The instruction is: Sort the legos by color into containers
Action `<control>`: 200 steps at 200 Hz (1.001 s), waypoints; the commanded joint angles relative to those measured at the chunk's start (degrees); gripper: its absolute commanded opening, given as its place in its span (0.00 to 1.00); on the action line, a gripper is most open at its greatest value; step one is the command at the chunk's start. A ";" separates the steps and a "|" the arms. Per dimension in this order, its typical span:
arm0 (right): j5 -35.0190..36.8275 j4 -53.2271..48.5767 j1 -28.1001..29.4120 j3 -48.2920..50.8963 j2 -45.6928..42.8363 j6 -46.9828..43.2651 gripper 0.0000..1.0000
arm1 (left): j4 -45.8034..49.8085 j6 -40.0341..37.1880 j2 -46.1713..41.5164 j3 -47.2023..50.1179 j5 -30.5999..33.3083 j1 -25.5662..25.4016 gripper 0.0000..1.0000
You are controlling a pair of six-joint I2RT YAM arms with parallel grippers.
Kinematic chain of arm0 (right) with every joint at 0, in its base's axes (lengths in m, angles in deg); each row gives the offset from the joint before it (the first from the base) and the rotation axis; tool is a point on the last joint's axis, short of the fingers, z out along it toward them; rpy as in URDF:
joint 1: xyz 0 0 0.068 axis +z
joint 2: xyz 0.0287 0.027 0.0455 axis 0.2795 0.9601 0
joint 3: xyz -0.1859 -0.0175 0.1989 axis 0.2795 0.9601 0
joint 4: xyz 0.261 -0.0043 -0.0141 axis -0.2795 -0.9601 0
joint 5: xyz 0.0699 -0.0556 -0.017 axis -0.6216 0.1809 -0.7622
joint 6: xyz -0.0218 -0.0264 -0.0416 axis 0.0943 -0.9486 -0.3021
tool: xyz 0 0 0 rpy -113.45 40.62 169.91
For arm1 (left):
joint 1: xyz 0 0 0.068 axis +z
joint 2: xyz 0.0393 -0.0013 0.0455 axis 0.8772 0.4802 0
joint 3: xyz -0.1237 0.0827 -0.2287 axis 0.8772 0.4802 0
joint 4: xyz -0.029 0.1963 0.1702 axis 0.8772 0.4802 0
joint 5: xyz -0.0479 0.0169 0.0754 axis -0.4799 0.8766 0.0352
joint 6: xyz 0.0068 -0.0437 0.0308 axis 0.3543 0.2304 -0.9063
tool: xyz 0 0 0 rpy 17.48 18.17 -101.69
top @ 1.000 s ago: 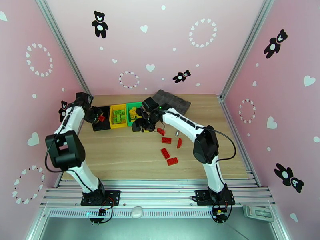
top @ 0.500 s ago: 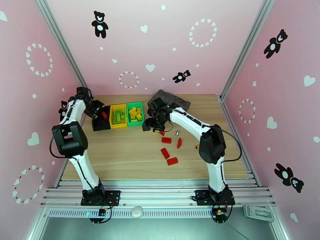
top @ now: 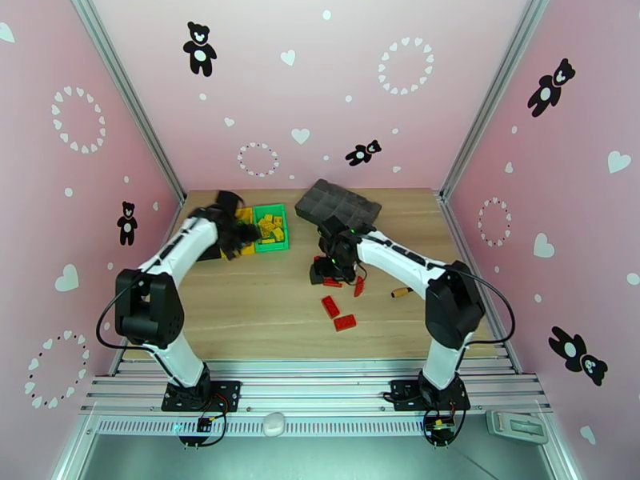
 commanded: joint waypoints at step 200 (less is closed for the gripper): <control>8.88 -2.87 -6.46 28.74 -36.58 10.07 0.71 | 8.17 6.89 23.50 -13.08 2.88 -38.58 0.74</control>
